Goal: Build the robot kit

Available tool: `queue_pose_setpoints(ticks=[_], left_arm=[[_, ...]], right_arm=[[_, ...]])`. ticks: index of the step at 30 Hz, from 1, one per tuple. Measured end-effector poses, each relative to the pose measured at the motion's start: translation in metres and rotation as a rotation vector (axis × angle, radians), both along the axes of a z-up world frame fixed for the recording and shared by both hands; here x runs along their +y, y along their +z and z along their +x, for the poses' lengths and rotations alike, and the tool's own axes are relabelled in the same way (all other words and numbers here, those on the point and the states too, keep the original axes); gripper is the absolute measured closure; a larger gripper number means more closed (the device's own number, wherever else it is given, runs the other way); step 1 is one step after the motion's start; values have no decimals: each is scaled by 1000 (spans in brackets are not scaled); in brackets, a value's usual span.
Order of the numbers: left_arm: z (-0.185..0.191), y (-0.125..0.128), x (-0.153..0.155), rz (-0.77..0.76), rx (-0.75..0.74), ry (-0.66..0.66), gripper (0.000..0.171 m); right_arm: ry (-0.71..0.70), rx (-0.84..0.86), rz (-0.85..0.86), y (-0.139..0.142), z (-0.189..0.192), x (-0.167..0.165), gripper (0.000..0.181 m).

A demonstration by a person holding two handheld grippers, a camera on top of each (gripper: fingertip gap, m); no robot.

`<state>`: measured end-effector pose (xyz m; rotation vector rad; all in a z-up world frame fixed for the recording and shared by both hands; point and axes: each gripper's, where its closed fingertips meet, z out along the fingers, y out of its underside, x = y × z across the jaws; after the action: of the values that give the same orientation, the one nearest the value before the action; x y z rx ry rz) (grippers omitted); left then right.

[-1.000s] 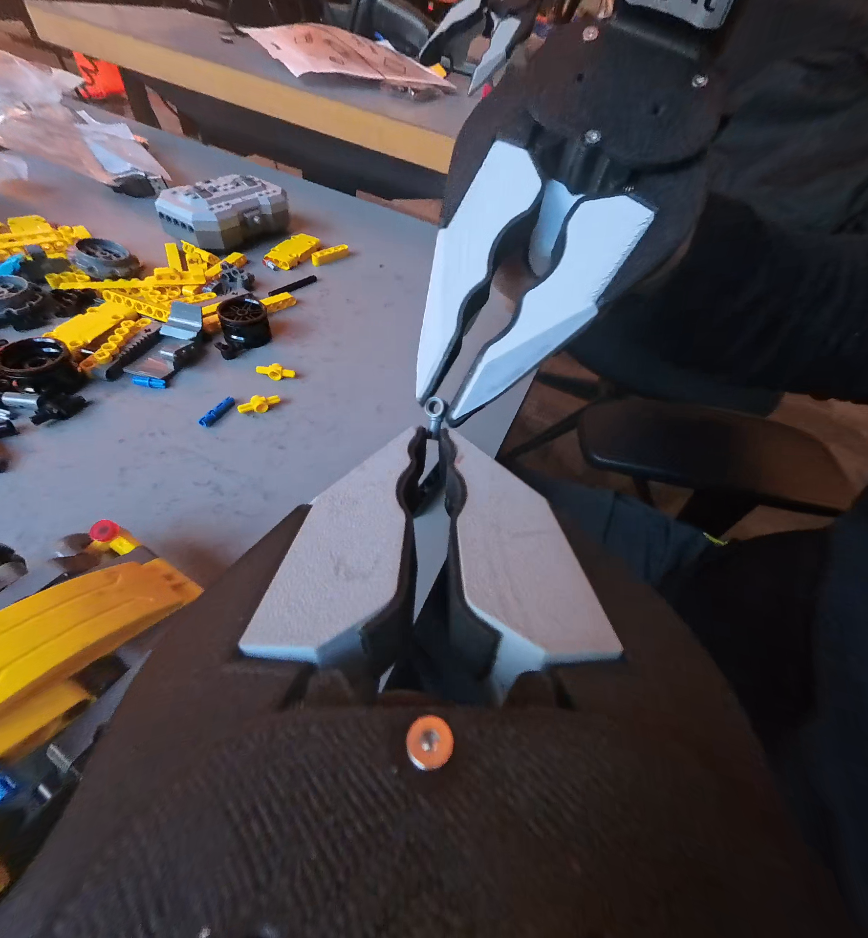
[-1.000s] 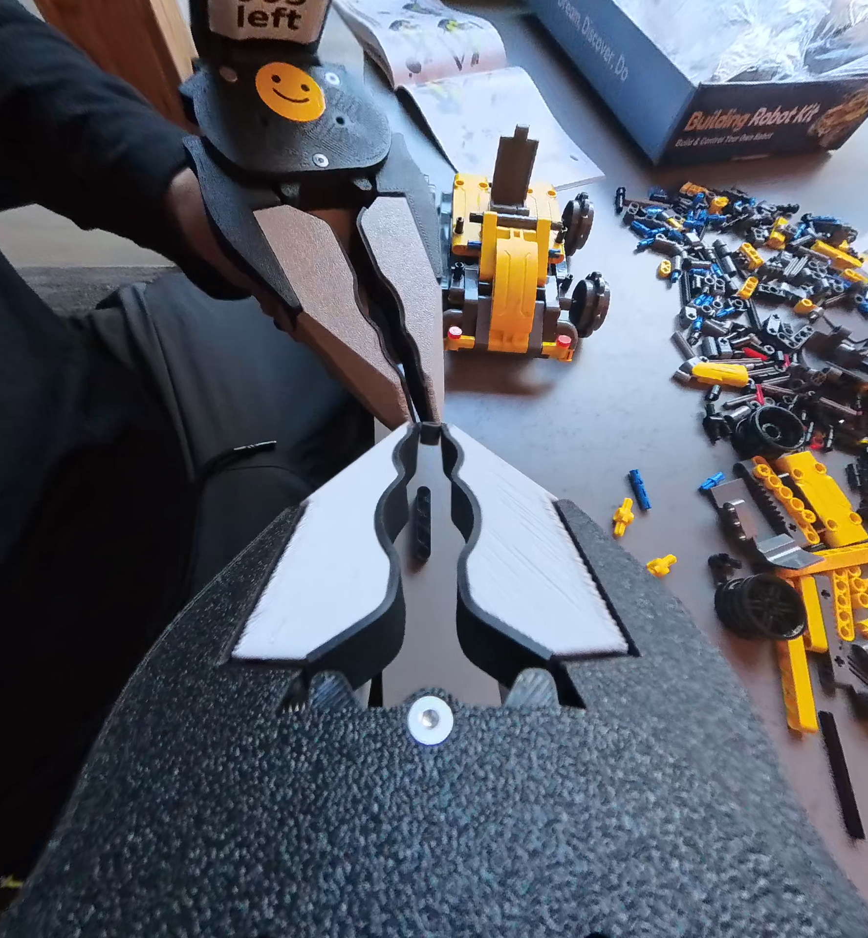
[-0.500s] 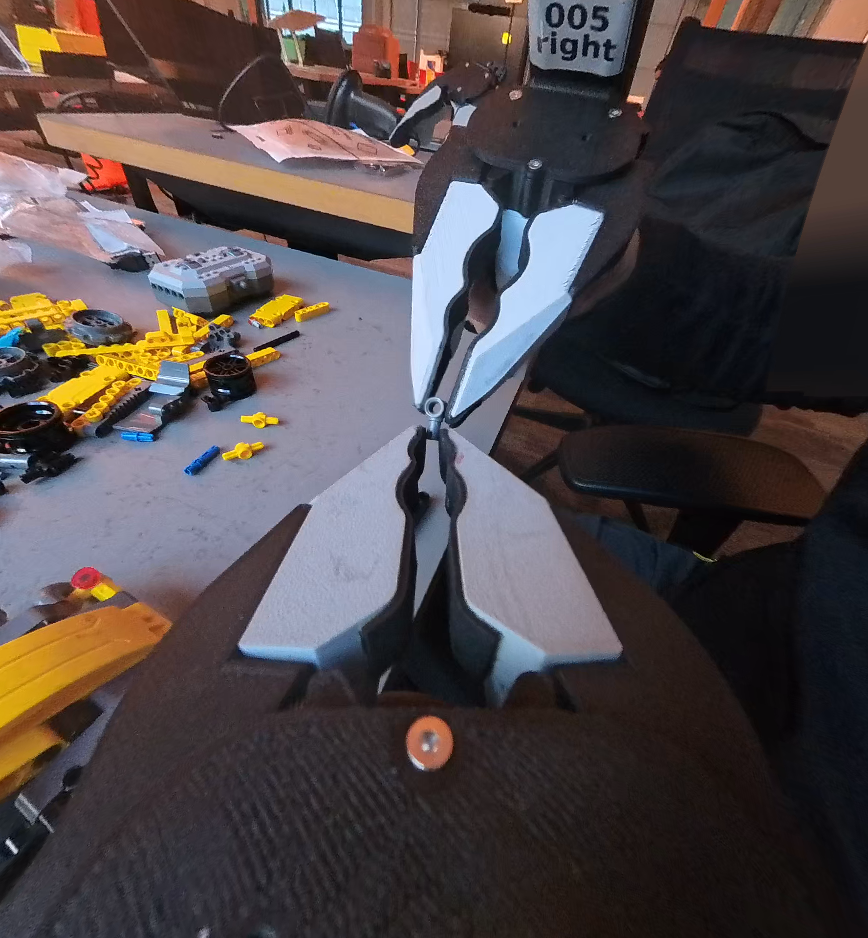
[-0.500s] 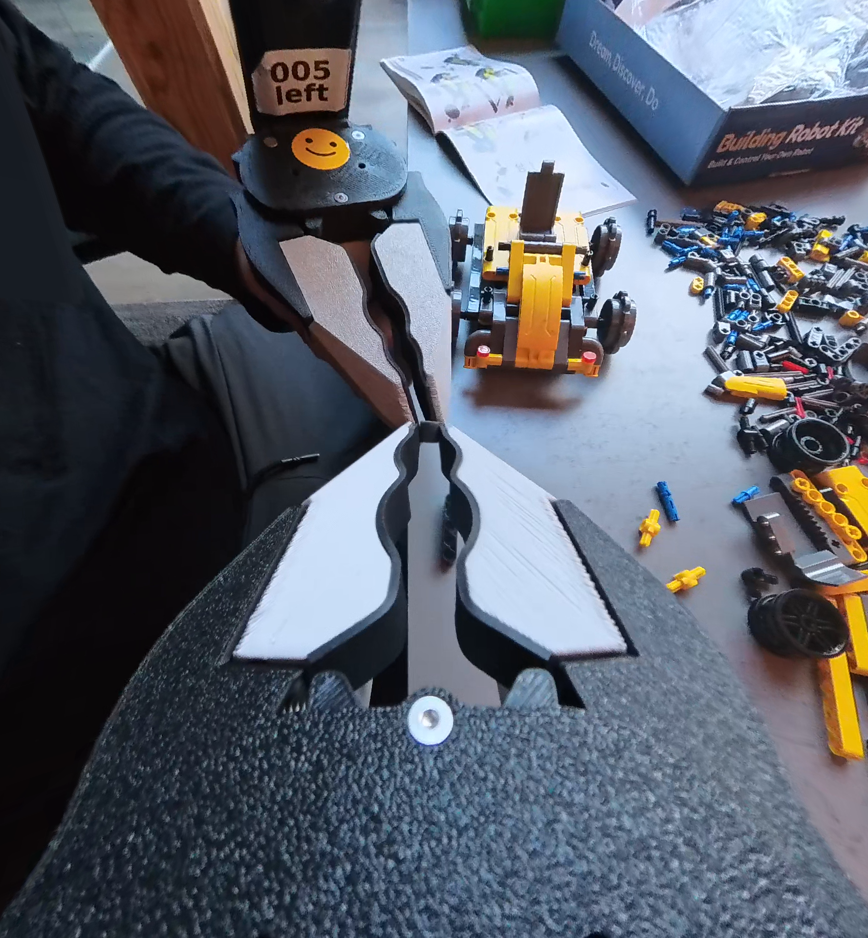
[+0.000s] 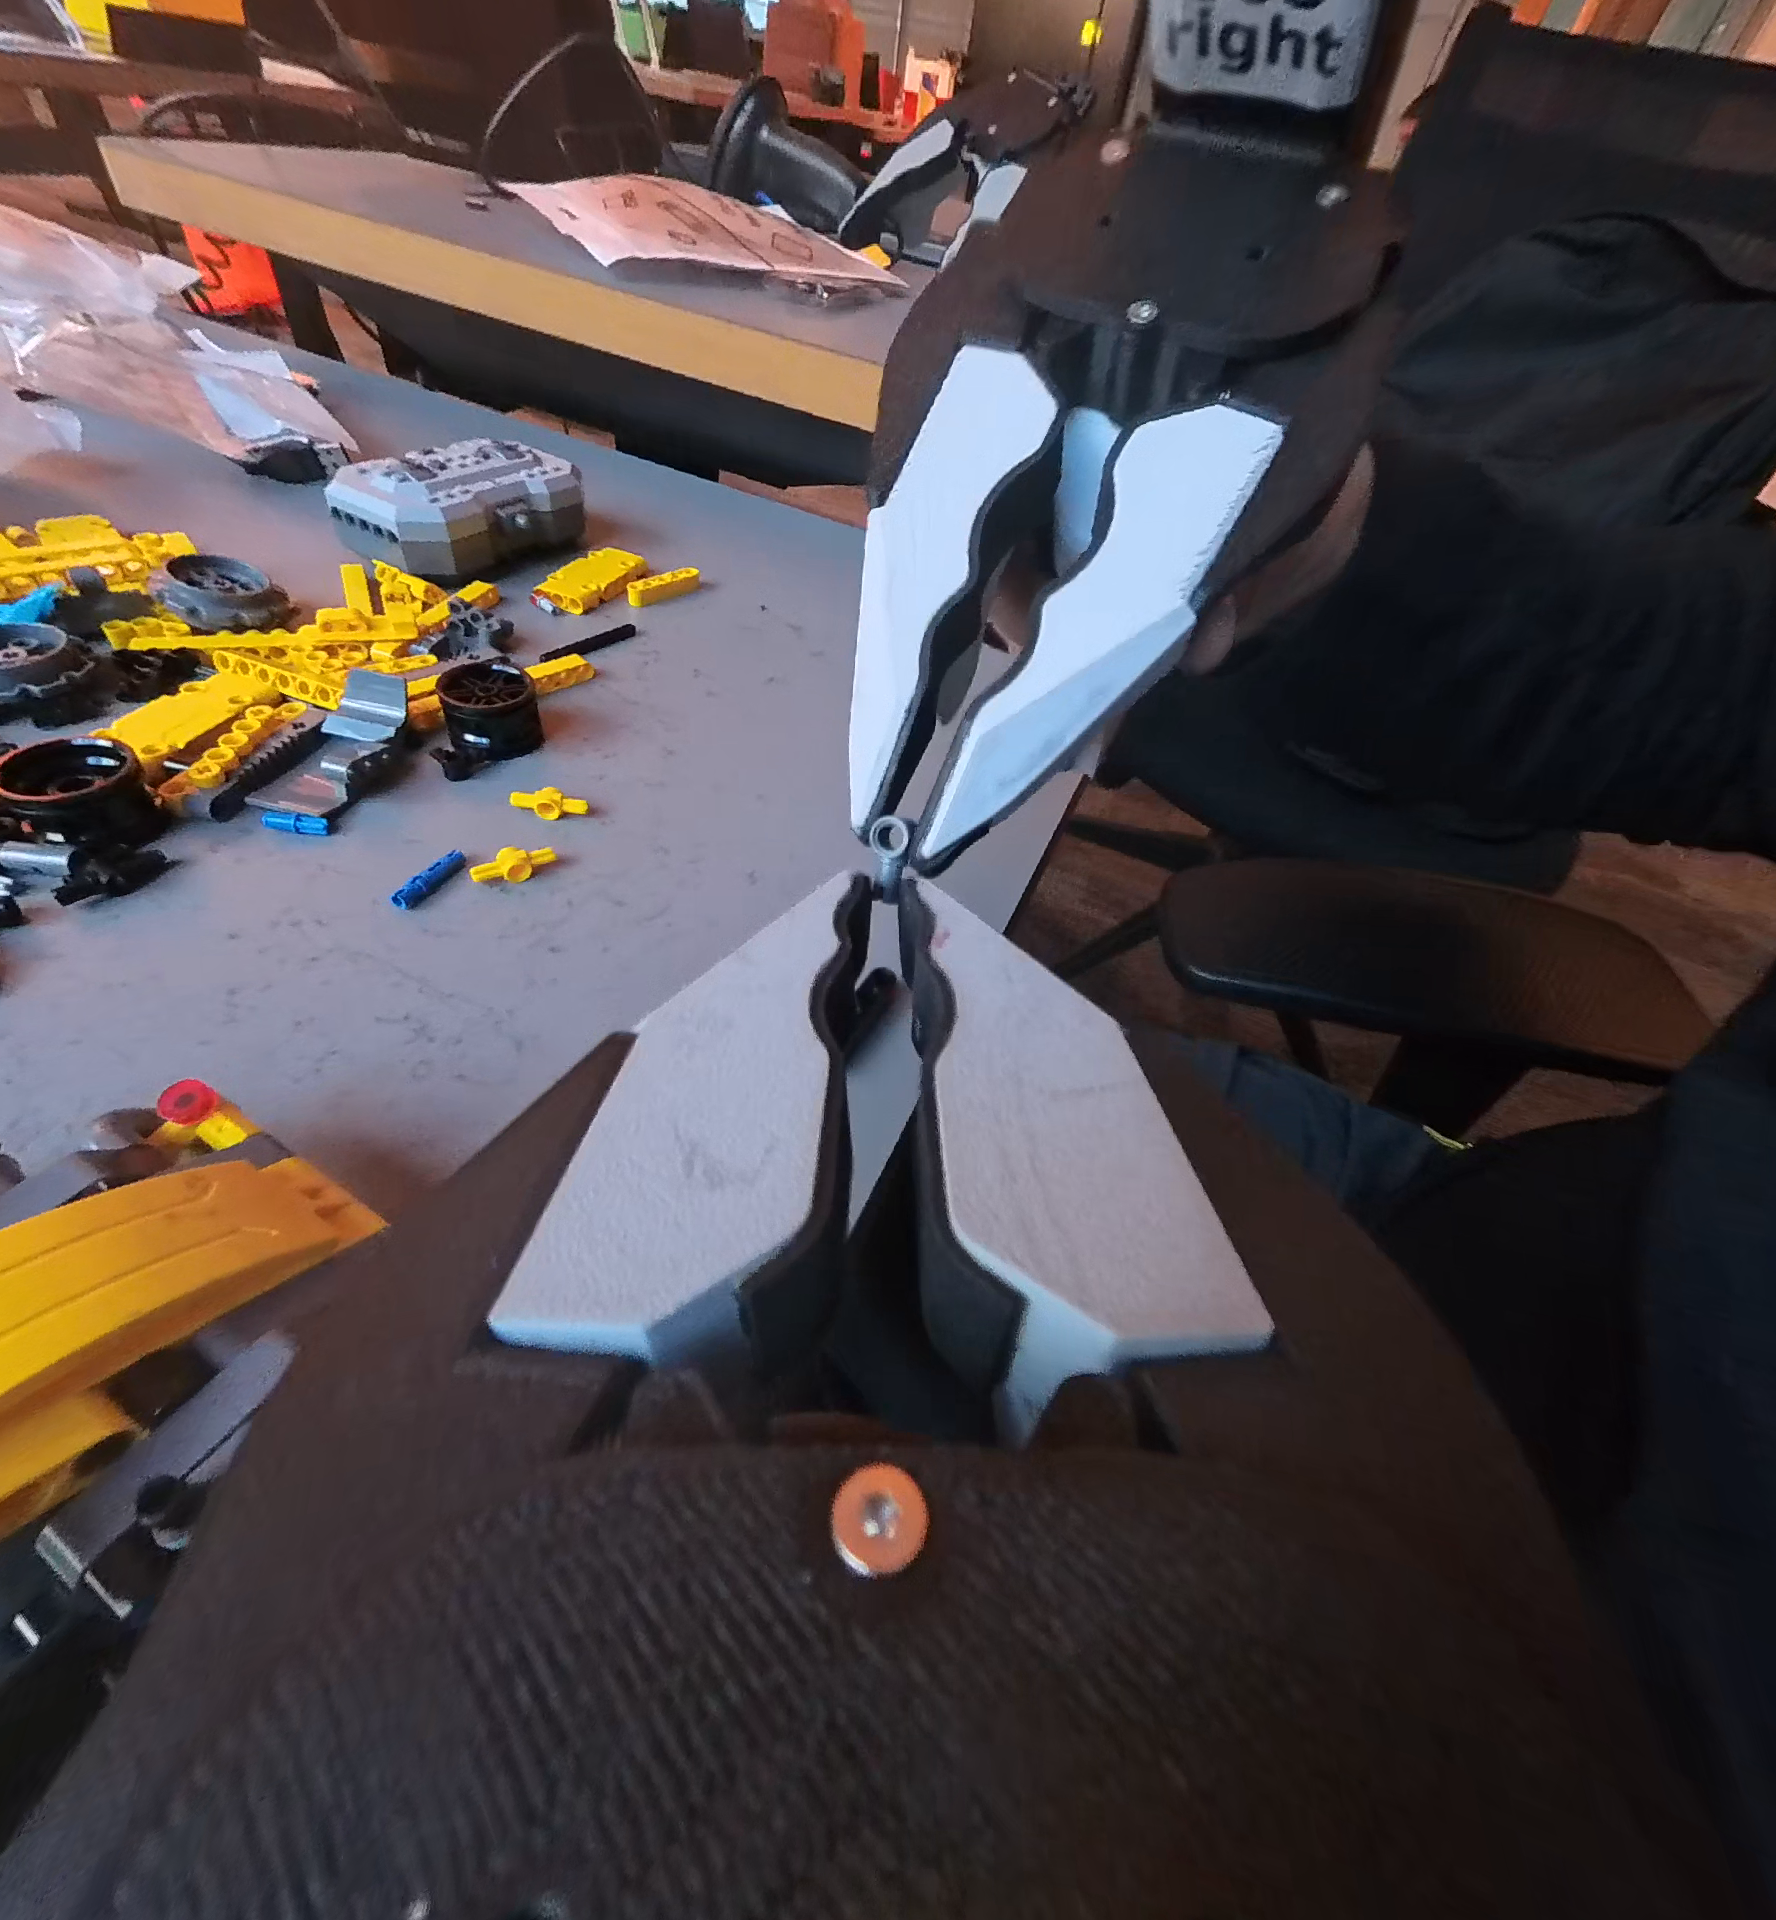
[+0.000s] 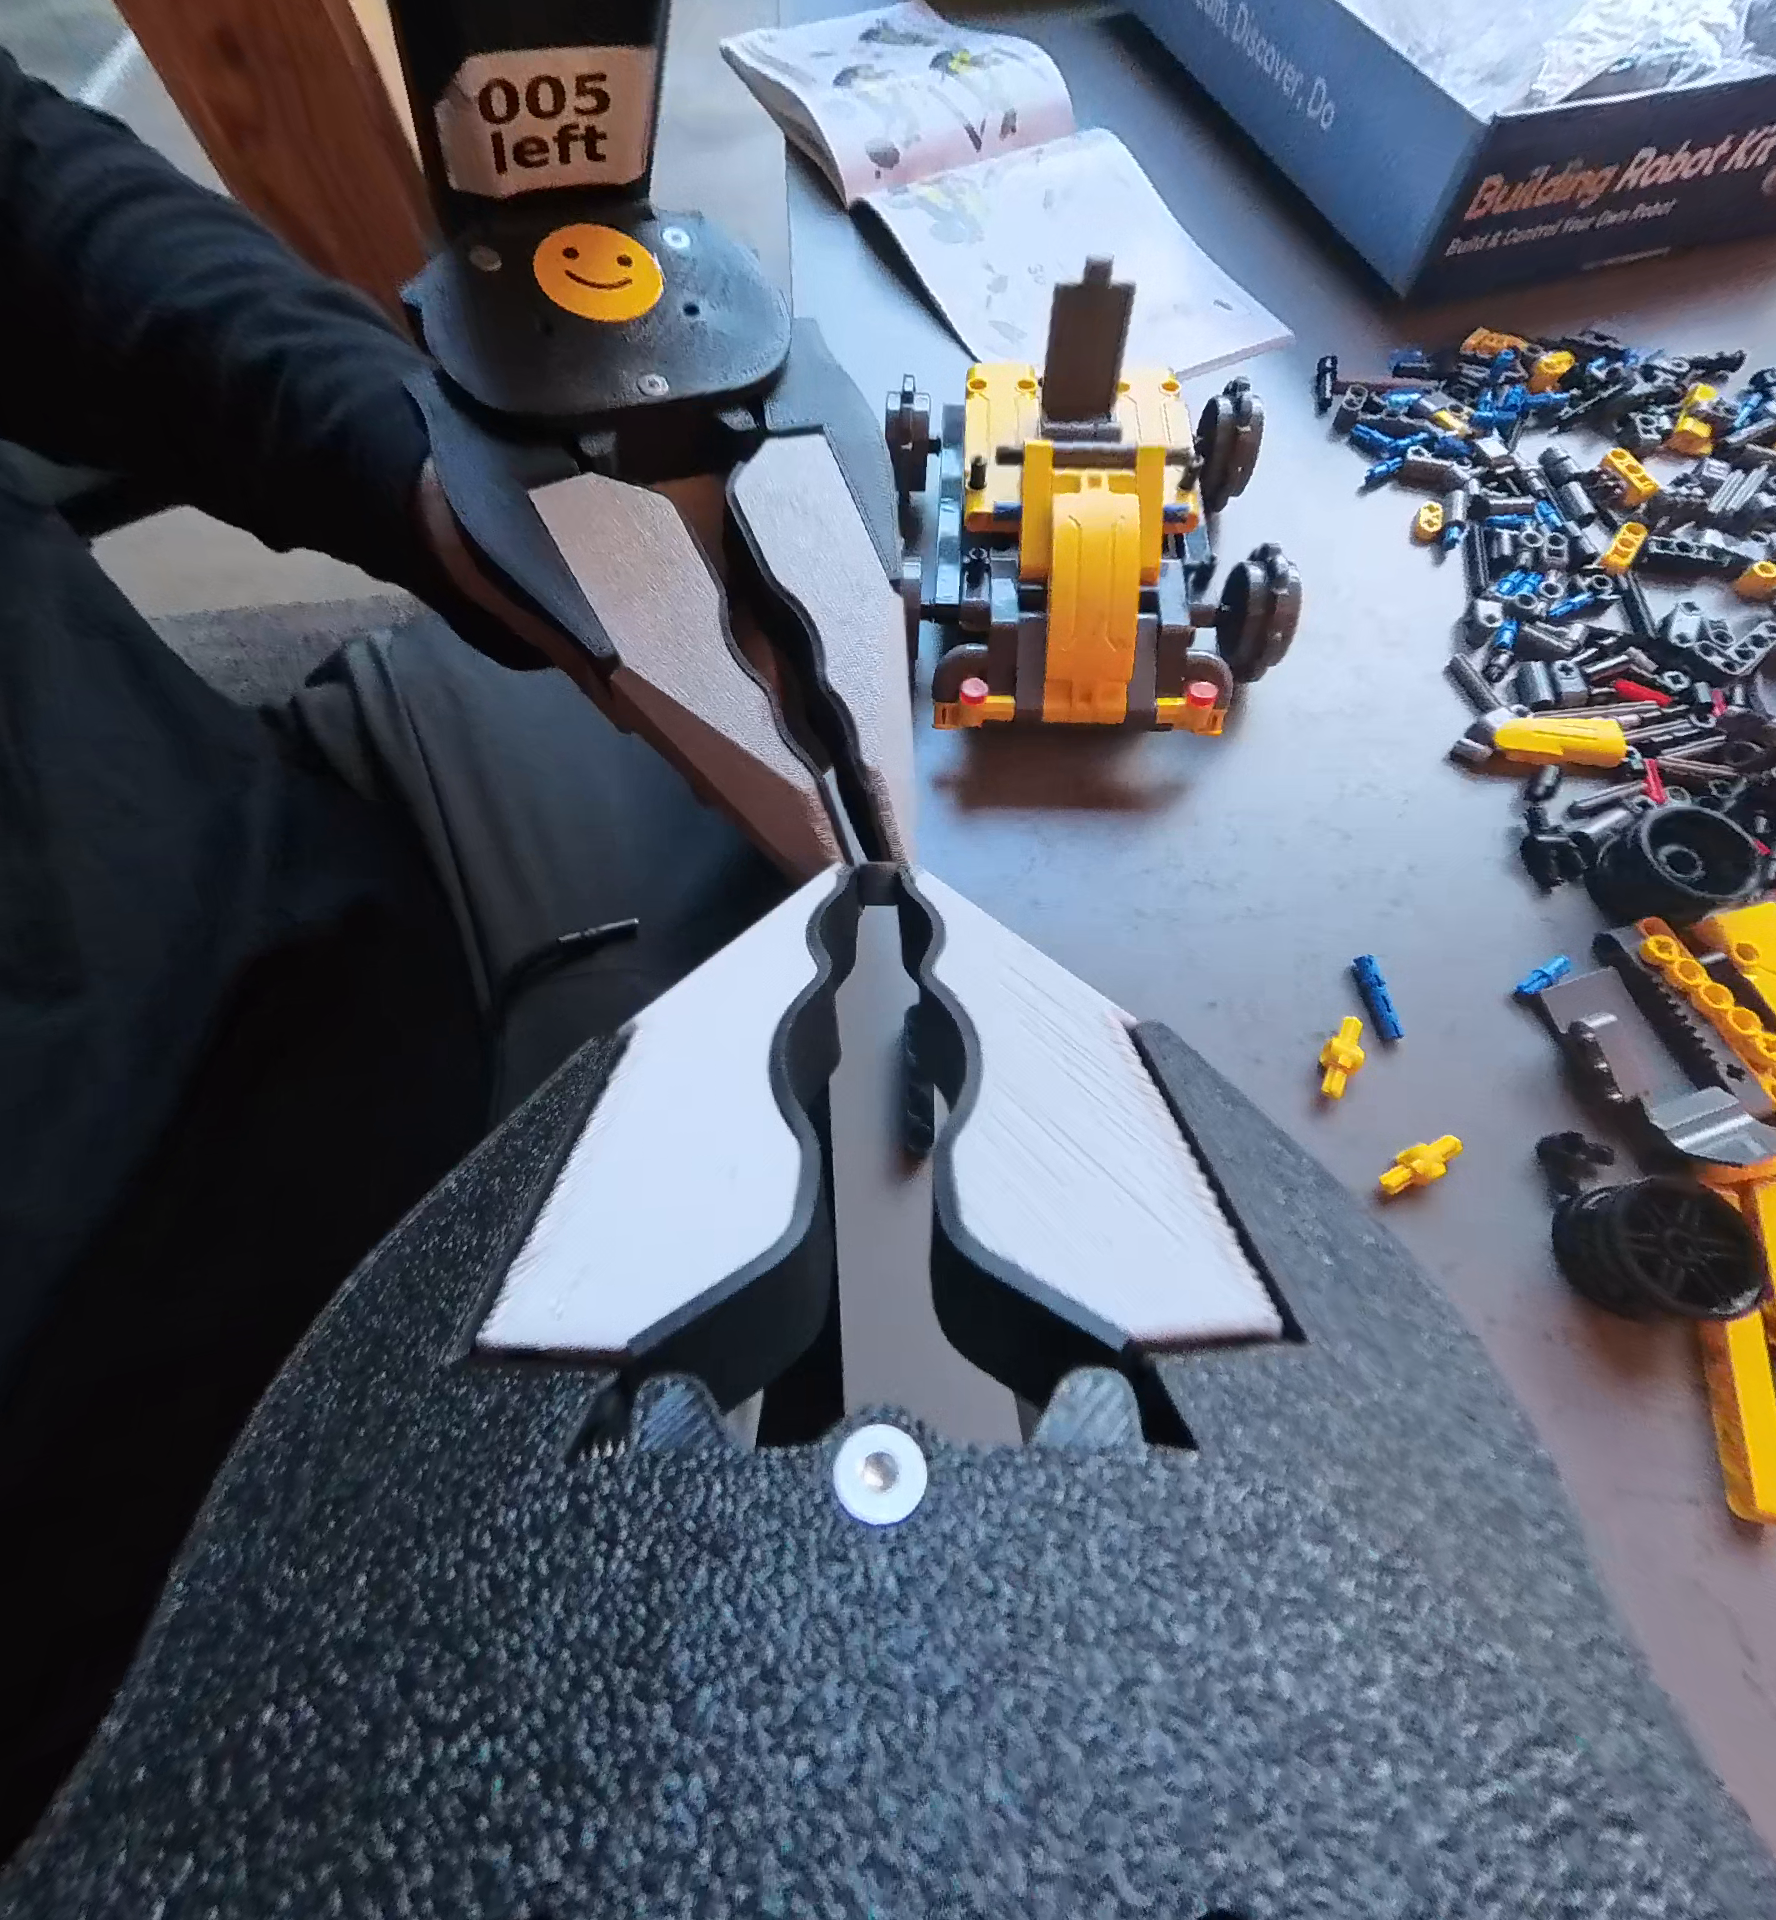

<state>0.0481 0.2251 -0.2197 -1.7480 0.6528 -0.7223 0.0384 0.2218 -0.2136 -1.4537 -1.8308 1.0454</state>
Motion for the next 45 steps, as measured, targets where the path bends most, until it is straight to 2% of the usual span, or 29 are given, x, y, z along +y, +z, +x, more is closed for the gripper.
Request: queue_pose_setpoints(ticks=[4, 9, 13, 16, 26, 37, 45], left_arm=[[2, -5, -2, -38, 31, -25, 166], [-3, -29, 2, -145, 124, -28, 158], [-1, -50, 2, -217, 207, -38, 155], [-1, -61, 4, -213, 288, -22, 156], [4, -62, 8, -222, 301, -38, 157], [8, -61, 3, -240, 275, -52, 161], [4, -62, 7, -198, 321, -35, 167]], right_arm=[[-19, -60, 50, -4, 4, 5, 175], [-91, -173, 91, -22, 23, 28, 175], [-66, -262, 75, -45, 30, 22, 175], [-54, -283, 70, -52, 29, 19, 175], [-61, -291, 17, -60, 28, 19, 175], [-8, -293, 64, -54, 22, 13, 175], [54, -334, 131, -58, 18, 14, 175]])
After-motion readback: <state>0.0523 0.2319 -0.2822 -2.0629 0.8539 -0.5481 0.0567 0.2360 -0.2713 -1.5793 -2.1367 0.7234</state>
